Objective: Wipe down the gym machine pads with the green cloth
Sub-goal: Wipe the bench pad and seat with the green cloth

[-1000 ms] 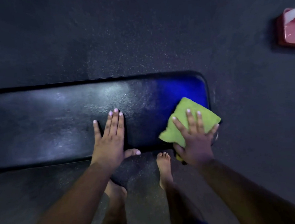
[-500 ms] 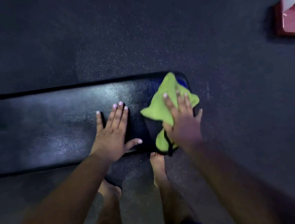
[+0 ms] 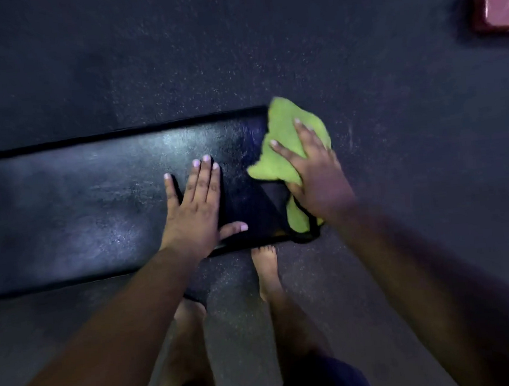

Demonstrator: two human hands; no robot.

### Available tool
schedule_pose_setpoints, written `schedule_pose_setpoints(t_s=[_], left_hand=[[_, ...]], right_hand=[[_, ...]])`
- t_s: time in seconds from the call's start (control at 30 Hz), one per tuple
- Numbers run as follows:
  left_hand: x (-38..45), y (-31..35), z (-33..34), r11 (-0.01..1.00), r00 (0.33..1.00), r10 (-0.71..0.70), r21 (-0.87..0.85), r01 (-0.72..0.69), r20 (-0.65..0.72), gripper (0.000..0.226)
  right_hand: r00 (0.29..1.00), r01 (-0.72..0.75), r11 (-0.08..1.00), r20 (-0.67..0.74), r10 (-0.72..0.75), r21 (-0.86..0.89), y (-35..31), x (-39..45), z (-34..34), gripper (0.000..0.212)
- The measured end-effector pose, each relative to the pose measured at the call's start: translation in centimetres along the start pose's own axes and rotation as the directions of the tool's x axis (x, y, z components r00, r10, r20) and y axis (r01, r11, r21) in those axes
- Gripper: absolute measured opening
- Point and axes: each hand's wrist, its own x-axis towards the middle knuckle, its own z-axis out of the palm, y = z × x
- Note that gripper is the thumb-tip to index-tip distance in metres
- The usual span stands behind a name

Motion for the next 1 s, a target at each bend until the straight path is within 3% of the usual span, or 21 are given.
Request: schedule_pose_setpoints(t_s=[0.1, 0.17, 0.3, 0.4, 0.53, 0.67, 0.73, 0.8, 0.87, 0.93, 1.0], left_hand=[[0.3, 0.3, -0.5, 0.998, 0.998, 0.062, 0.003, -0.062, -0.001, 0.122], [0.8, 0.5, -0.9, 0.995, 0.995, 0.095, 0.012, -0.095, 0.015, 0.121], [0.9, 0.5, -0.9, 0.996, 0.996, 0.083, 0.035, -0.083, 0.023, 0.120], [0.1, 1.1, -1.4, 0.999, 0.998, 0.037, 0.001, -0.037, 0.041, 0.119], [-2.4, 2.7, -3.5, 0.995, 0.986, -0.060, -0.069, 0.071, 0.155, 0.115], [-7.6, 3.5, -6.1, 0.921, 0.936, -0.192, -0.276, 0.276, 0.295, 0.104], [-11.4, 3.5, -7.9, 0.768, 0.889, -0.244, -0.482, 0.421, 0.387, 0.099], [-14.7, 3.7, -10.1, 0.418, 0.843, -0.285, -0.732, 0.538, 0.456, 0.097], [-18.6, 3.7, -13.2, 0.034, 0.812, -0.292, -0.842, 0.538, 0.506, 0.095], [-22.6, 3.8, -15.5, -0.157, 0.812, -0.262, -0.853, 0.498, 0.522, 0.094], [-25.8, 3.5, -17.4, -0.275, 0.846, -0.247, -0.871, 0.407, 0.473, 0.069]], right_hand=[[0.988, -0.146, 0.989, 0.047, 0.145, 0.026, -0.3, -5.3, 2.2, 0.082], [0.979, -0.206, 0.978, 0.001, 0.206, 0.044, -1.5, -2.1, 2.1, 0.077], [0.982, -0.180, 0.984, -0.057, 0.179, -0.006, -2.8, 5.2, 0.7, 0.071], [0.964, -0.245, 0.969, -0.105, 0.245, 0.009, -2.5, 0.6, 1.9, 0.080], [0.905, -0.417, 0.909, 0.103, 0.412, 0.024, -5.7, -8.0, 4.2, 0.096], [0.928, -0.119, 0.990, 0.363, 0.082, 0.081, -9.2, -11.2, 2.9, 0.084], [0.931, -0.063, 0.980, 0.365, -0.011, 0.189, -10.6, -12.2, 0.8, 0.080], [0.959, -0.080, 0.954, 0.284, -0.006, 0.290, -11.9, -13.1, -1.7, 0.079], [0.971, 0.001, 0.937, 0.223, -0.084, 0.348, -14.0, -14.7, -5.2, 0.076], [0.962, 0.114, 0.919, 0.189, -0.197, 0.378, -16.7, -16.5, -8.5, 0.074], [0.944, 0.195, 0.911, 0.181, -0.274, 0.363, -19.6, -18.2, -10.8, 0.077]])
